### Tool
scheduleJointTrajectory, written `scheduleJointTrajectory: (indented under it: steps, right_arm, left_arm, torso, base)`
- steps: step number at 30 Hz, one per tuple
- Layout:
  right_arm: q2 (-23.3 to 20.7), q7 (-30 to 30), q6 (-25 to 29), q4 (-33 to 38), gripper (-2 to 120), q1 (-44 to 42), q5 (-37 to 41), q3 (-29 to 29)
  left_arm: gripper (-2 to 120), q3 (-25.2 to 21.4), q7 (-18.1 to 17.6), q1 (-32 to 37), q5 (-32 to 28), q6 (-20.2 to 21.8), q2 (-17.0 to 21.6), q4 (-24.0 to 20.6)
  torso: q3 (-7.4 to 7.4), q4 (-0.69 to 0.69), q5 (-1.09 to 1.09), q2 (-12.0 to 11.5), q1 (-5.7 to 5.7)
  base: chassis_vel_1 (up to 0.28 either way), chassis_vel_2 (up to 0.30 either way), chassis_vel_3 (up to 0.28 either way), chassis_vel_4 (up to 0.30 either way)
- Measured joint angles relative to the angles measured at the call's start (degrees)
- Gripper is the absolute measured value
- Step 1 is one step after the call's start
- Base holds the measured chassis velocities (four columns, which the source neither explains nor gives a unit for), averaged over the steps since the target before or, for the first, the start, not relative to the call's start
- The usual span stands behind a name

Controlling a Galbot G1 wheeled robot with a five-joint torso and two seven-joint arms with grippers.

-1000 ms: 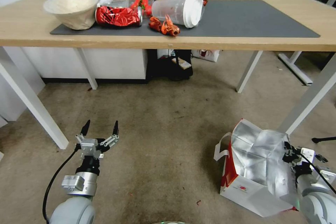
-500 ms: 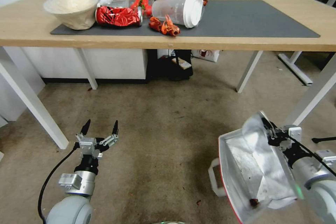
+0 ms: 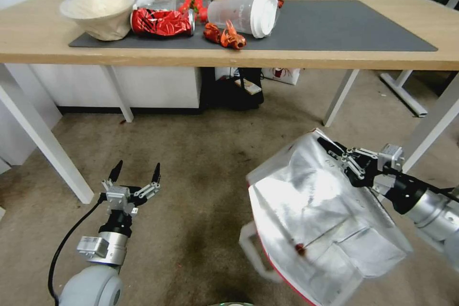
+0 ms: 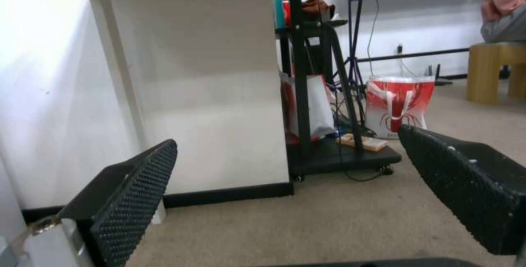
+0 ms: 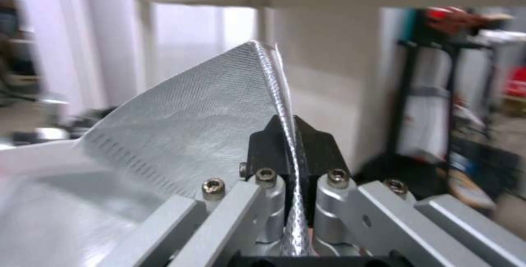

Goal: Pick up the food delivery bag from the floor and place it on the table.

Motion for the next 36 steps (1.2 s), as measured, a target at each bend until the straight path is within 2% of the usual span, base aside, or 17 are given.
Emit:
scheduleJointTrajectory:
  steps: [1, 2, 9, 14, 31, 36]
  right_arm:
    - [0.00, 0.00, 0.00, 0.00, 0, 0.00, 0.00, 0.00]
    - [-1.38, -7.08, -0.55, -0.52, 0, 0.20, 4.19, 2.71]
    - [-2.04, -12.53, -3.40, 1.30, 0, 0.06, 10.21, 4.71]
    - [-2.41, -19.70, -5.98, 1.18, 0, 0.12, 14.50, 6.29]
    - [-2.40, -23.19, -7.05, 1.27, 0, 0.12, 15.65, 7.00]
    - [-2.35, -23.51, -7.08, 1.09, 0, 0.22, 15.48, 6.99]
  left_arm:
    - [100, 0.00, 0.00, 0.00, 0.00, 0.00, 0.00, 0.00]
    - [100, -0.15, -0.19, -0.04, -0.01, -0.07, 0.09, -0.03]
    - [100, 0.02, -0.92, -0.06, 0.20, -0.26, 0.00, -0.41]
    - [100, 0.02, -1.64, 0.13, -0.24, -0.13, 0.05, -0.91]
    - [100, 0.11, -1.86, 0.84, -2.51, -0.10, -0.02, -2.42]
    - [100, 0.16, -0.62, 0.93, -4.10, -1.73, -0.03, -2.37]
  torso:
    - [0.00, 0.00, 0.00, 0.00, 0.00]
    - [0.00, 0.00, 0.00, 0.00, 0.00]
    - [0.00, 0.00, 0.00, 0.00, 0.00]
    - [0.00, 0.01, -0.01, 0.00, 0.00]
    - [0.00, 0.01, 0.00, 0.00, 0.00]
    - [0.06, 0.00, 0.00, 0.29, 0.08]
  base:
    - [0.000, 0.000, 0.000, 0.000]
    - [0.000, 0.000, 0.000, 0.000]
    - [0.000, 0.000, 0.000, 0.000]
    - [0.000, 0.000, 0.000, 0.000]
    - [0.000, 0.000, 0.000, 0.000]
    - [0.000, 0.000, 0.000, 0.000]
